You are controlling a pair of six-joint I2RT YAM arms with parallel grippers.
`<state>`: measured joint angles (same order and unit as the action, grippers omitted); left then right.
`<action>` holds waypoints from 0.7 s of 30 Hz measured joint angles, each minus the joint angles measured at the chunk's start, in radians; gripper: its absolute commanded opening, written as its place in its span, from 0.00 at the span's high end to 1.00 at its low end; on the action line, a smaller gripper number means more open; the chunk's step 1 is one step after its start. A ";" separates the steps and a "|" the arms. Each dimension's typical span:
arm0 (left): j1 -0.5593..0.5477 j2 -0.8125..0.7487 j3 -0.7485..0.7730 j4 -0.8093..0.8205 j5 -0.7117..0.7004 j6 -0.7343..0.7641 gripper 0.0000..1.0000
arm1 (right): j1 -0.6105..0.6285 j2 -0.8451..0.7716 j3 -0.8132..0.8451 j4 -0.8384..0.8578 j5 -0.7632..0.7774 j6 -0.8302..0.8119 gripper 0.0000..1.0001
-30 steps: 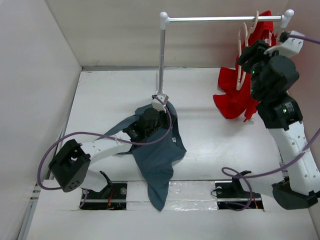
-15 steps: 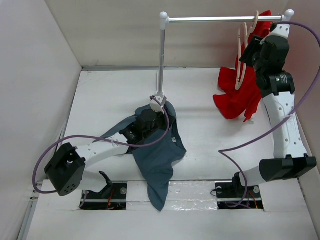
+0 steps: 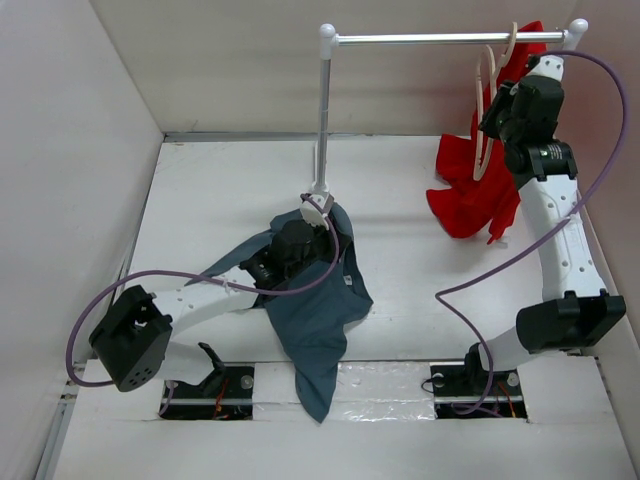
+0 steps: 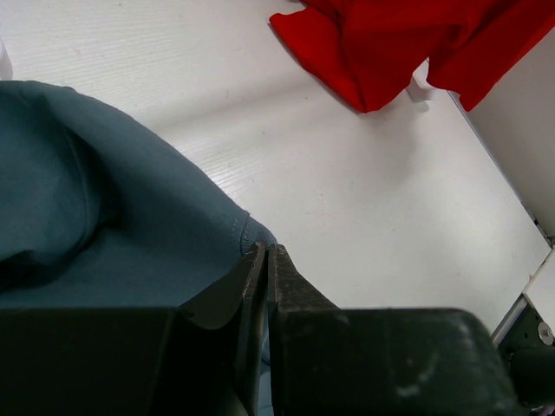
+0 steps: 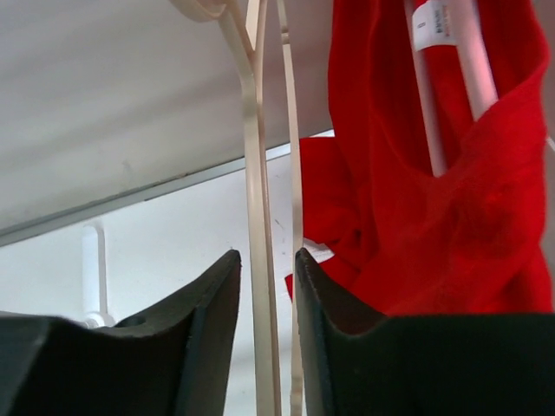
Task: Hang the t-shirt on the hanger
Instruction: Pick up the hanger from the clothesline.
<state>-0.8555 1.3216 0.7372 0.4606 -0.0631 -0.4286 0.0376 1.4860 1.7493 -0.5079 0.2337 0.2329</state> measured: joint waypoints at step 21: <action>0.000 0.008 0.008 -0.015 -0.048 0.020 1.00 | 0.038 -0.188 -0.183 0.209 -0.046 0.007 1.00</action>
<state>-0.8555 1.3296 0.7456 0.4454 -0.1116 -0.4084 0.0757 1.2976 1.5658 -0.2993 0.1879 0.2398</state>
